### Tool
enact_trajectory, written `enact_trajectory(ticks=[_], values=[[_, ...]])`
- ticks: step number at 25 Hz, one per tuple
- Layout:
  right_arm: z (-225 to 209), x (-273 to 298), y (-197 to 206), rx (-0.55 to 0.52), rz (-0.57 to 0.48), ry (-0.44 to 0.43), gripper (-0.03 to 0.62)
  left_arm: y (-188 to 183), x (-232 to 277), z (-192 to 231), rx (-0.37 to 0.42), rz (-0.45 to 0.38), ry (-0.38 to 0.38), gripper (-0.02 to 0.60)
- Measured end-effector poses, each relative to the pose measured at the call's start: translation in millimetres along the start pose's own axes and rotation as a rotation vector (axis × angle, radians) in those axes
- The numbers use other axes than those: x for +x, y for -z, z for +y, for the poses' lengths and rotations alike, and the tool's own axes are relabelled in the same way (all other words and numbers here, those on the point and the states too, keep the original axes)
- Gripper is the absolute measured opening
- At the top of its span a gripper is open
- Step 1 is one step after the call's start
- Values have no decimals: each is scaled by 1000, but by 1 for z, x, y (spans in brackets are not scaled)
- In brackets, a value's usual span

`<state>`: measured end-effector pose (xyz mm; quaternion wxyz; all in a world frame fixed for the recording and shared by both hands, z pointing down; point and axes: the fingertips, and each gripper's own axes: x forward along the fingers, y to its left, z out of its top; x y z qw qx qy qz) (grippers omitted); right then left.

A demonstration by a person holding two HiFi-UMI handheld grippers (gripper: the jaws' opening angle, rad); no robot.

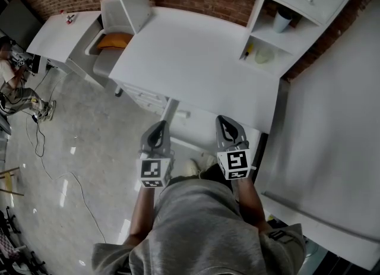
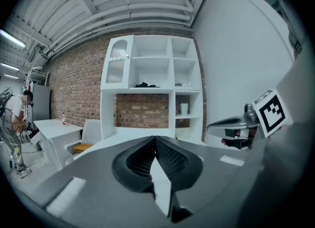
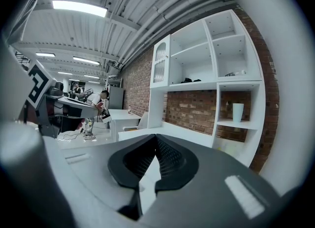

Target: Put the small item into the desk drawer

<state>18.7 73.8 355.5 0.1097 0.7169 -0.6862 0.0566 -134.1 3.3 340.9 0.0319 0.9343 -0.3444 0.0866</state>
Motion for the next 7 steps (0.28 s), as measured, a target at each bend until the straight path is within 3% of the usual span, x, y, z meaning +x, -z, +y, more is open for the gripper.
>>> enact_trajectory(ticks=[7], values=[[-3, 1, -3, 3, 6, -4, 3, -1, 4, -1, -2, 4, 3, 12]])
